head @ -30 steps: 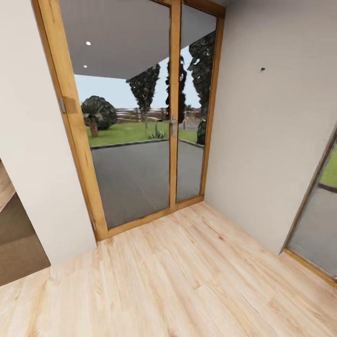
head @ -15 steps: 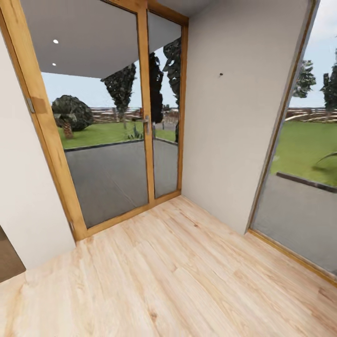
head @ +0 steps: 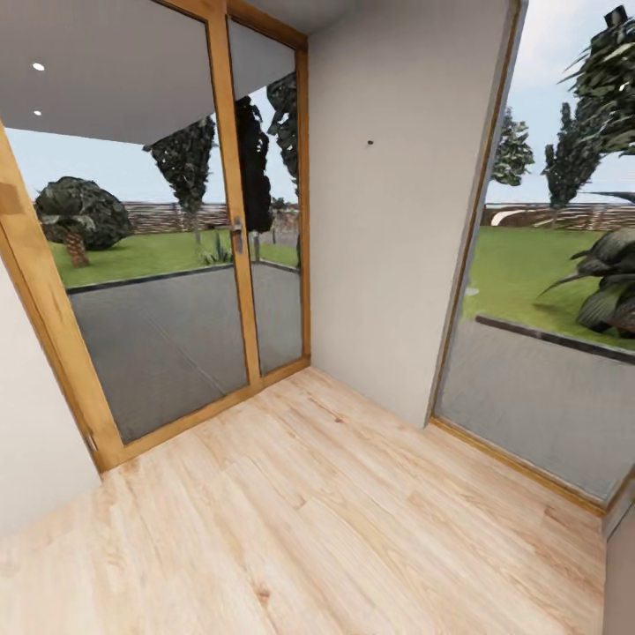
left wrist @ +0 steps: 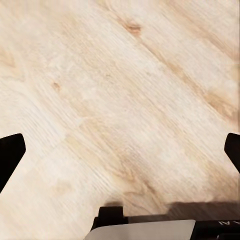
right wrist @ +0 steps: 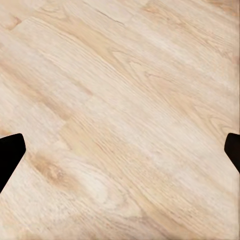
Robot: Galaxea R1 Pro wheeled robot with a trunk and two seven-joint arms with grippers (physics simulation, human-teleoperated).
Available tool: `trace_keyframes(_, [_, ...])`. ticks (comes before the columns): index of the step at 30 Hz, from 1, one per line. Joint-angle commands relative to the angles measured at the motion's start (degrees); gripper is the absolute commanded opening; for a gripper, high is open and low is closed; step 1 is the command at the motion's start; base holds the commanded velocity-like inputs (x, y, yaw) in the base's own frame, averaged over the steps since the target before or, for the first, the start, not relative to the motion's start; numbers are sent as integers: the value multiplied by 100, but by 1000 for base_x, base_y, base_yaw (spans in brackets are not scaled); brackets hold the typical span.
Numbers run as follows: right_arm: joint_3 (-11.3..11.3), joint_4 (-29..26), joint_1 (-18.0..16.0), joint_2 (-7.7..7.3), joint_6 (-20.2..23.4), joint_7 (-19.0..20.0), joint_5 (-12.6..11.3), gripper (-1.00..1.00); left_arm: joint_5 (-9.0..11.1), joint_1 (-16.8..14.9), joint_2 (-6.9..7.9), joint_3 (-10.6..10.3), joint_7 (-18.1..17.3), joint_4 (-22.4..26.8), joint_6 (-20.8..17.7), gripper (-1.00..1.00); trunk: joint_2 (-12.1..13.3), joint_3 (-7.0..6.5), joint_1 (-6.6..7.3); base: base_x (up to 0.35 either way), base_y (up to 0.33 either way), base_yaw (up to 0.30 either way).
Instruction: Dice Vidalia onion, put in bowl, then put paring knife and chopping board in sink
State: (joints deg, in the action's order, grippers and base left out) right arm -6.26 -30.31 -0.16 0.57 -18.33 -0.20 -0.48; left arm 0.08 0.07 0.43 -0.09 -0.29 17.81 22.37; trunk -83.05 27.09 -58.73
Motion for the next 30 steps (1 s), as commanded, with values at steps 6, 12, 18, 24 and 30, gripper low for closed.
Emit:
trace_keyframes(6, [-16, -1, -2, 5, -13, 3, -5, 100, 1, 0, 1, -8, -6, 1, 13, 100, -3, 5, 0, -64, -49, -272])
trace_keyframes(12, [-16, -1, -2, 5, -13, 3, -5, 100, 1, -2, 1, -9, 1, -5, 13, 100, -3, 5, 0, -159, -225, -272])
trace_keyframes(18, [-16, -1, -2, 5, -13, 3, -5, 100, 1, -2, 1, -9, 3, -6, 13, 100, -3, 5, 0, -35, -291, -272])
trace_keyframes(24, [-16, -1, -2, 5, -13, 3, -5, 100, 1, -2, 1, -9, 3, -7, 13, 100, -3, 5, 0, -3, -303, -272])
trace_keyframes(30, [-16, -1, -2, 5, -13, 3, -5, 100, 1, -2, 1, -9, 7, -10, 12, 100, -3, 5, 0, 0, -304, -272])
